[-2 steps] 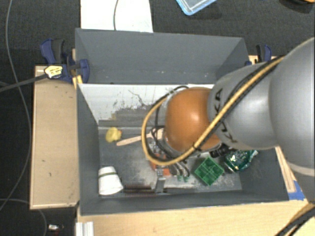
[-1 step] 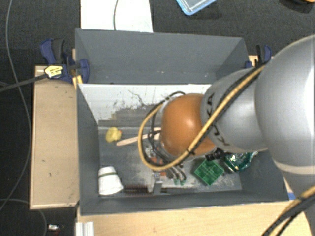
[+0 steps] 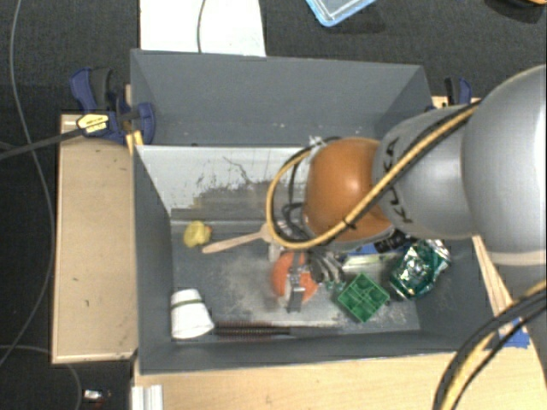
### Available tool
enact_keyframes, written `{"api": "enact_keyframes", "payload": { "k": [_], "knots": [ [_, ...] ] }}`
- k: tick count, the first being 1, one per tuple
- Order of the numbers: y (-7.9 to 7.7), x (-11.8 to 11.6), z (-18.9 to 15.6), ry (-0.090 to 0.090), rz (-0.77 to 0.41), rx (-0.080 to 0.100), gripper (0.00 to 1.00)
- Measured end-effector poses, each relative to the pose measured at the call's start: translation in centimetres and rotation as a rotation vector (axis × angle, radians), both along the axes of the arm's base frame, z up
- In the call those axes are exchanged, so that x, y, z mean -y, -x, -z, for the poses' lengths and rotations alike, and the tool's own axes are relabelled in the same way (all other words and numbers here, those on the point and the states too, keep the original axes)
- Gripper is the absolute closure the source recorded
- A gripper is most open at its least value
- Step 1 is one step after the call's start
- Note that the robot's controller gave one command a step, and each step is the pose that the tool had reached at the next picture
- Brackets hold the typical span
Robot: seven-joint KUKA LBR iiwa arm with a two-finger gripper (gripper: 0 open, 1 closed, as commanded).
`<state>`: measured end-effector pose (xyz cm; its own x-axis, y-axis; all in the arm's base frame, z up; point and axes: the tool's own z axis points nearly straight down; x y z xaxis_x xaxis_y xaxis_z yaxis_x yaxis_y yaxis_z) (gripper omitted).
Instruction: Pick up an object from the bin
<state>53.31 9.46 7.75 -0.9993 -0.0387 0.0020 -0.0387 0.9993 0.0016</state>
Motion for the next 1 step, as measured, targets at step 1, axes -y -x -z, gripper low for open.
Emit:
{"api": "enact_keyframes", "payload": {
  "k": [1],
  "knots": [
    [1.79,1.4,-2.31,0.001,0.1,-0.001,0.0]
  ]
}}
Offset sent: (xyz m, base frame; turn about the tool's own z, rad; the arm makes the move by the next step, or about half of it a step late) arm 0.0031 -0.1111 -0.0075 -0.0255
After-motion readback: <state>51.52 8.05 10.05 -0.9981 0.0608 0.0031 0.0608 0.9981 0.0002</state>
